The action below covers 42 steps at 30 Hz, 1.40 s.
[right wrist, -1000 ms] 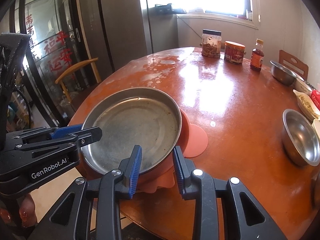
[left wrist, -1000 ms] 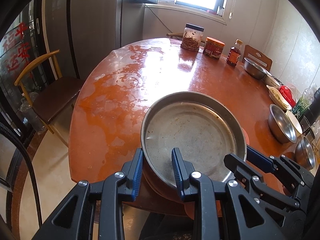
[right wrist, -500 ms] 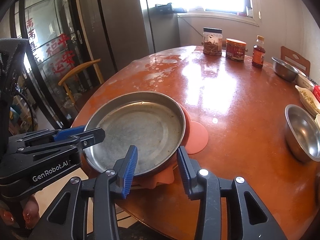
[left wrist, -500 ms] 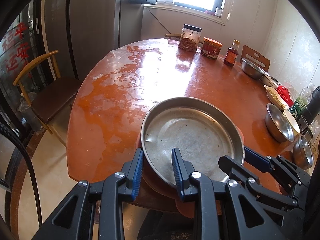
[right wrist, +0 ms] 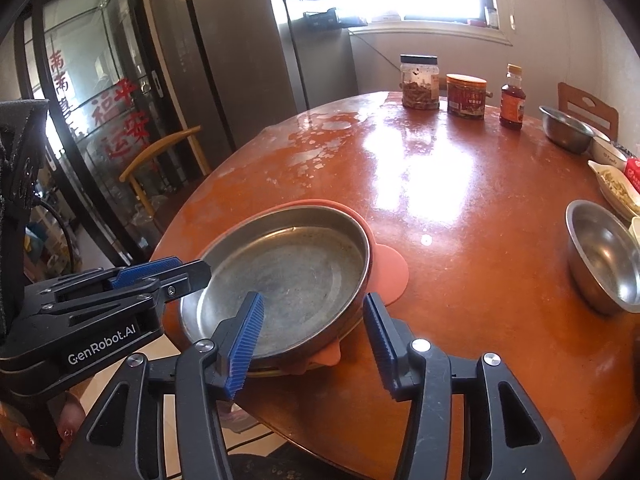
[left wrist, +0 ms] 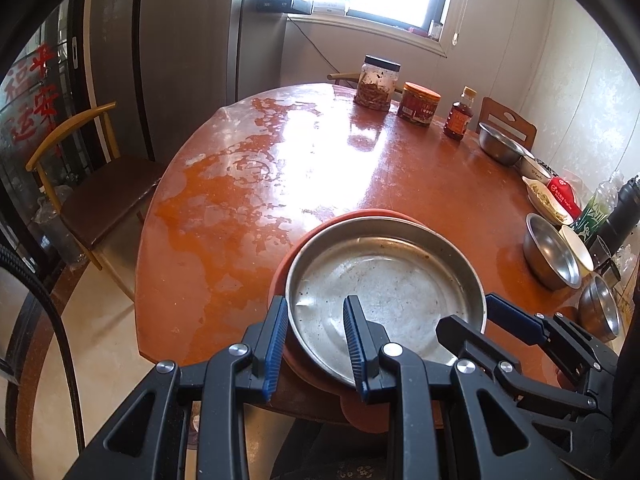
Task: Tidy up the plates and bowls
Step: 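Lower the steel pan onto the pink plate and open the left gripper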
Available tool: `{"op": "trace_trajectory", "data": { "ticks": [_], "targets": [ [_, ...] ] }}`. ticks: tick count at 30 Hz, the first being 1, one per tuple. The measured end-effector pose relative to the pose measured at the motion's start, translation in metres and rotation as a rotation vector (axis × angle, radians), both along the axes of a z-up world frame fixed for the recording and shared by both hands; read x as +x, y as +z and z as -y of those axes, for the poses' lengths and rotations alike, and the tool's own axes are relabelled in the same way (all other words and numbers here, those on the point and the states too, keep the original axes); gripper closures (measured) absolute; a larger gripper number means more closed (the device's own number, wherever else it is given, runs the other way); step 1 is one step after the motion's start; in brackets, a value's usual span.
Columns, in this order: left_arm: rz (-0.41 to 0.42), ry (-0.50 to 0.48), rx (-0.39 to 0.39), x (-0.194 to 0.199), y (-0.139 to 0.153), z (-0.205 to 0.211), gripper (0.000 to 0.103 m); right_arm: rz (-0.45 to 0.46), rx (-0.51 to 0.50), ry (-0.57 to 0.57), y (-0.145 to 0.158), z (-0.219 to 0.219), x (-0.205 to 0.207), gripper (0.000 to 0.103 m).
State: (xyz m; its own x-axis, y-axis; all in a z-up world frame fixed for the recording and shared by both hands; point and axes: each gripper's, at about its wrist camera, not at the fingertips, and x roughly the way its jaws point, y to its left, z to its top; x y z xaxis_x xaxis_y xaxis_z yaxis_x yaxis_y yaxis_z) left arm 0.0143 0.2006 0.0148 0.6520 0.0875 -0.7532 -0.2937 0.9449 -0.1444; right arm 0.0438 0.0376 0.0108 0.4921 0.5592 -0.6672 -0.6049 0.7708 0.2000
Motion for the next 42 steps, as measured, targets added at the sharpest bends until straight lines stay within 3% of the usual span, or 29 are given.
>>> {"op": "trace_trajectory", "data": {
  "ticks": [24, 32, 42],
  "targets": [
    [0.043, -0.021, 0.058, -0.006, 0.029, 0.043, 0.065, 0.05, 0.102, -0.114, 0.03, 0.064, 0.003, 0.04],
    [0.045, -0.051, 0.076, -0.005, 0.038, 0.066, 0.058, 0.055, 0.138, -0.155, 0.037, 0.092, 0.003, 0.039],
    [0.051, -0.103, 0.09, 0.002, 0.048, 0.1, 0.057, 0.057, 0.178, -0.23, 0.044, 0.137, 0.006, 0.035]
  ]
}}
